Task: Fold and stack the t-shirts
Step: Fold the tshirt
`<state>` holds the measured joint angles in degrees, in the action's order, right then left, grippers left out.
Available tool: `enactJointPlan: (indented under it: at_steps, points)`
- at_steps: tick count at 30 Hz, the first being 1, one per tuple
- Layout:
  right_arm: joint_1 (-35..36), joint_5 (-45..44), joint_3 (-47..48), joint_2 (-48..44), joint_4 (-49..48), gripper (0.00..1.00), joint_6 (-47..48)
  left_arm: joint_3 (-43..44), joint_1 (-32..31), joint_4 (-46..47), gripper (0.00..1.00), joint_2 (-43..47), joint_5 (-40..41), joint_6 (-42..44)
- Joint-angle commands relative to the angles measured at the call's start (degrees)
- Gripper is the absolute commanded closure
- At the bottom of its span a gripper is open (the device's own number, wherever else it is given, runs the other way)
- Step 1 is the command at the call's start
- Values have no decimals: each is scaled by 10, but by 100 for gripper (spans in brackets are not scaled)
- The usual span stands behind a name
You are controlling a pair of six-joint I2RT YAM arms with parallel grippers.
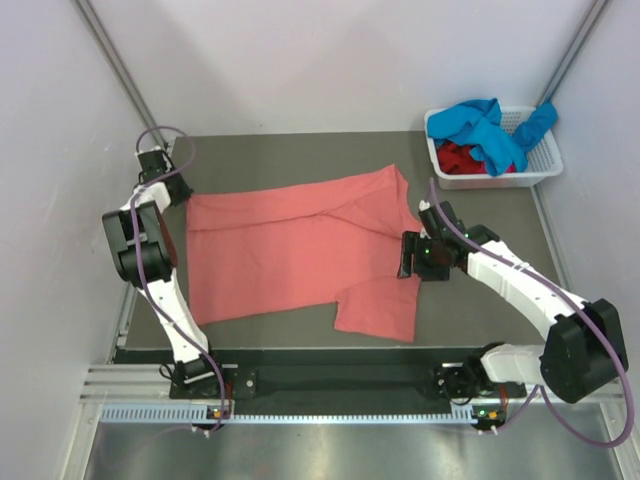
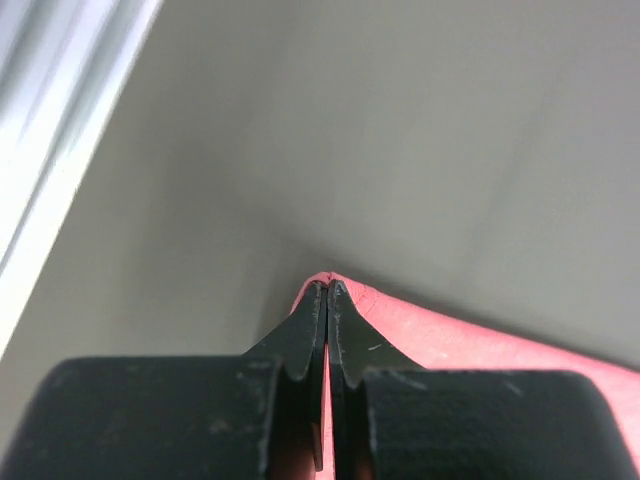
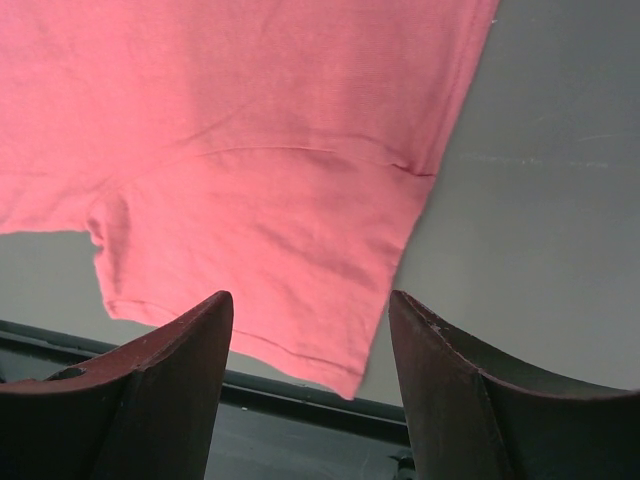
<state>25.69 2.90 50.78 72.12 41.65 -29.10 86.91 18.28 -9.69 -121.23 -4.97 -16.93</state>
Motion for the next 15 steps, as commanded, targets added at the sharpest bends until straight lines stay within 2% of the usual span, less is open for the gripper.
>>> enactJointPlan:
  at_steps: [1, 2, 3, 4, 5, 6, 9, 11, 12, 15]
  points:
    - [-6, -1, 20, 6, -1, 36, 1, 60, 7, 43, 100, -24, 16, -12]
    - [-5, -1, 20, 6, -1, 36, 2, 69, 7, 34, 96, -28, 28, -12]
    - [-6, 0, 20, 5, -1, 36, 4, 76, 7, 23, 89, -30, 33, -14]
    - [-4, 0, 19, 5, 0, 36, 6, 72, 7, 10, 76, -21, 41, -15]
    - [-5, 0, 19, 7, -1, 36, 8, 66, 7, -1, 69, -11, 51, -20]
    - [-5, 0, 20, 6, -2, 36, 11, 48, 7, -14, 55, 1, 85, -28]
    - [-5, 3, 19, 2, -10, 36, 17, -9, 7, -73, 45, 75, 149, -47]
    - [-4, 4, 11, -4, -17, 36, 21, -51, 7, -144, 45, 142, 181, -82]
    - [-5, 4, 6, -7, -20, 36, 23, -64, 7, -177, 45, 166, 222, -99]
    - [-5, 15, -13, -22, -39, 35, 32, -138, 6, -252, 45, 275, 253, -177]
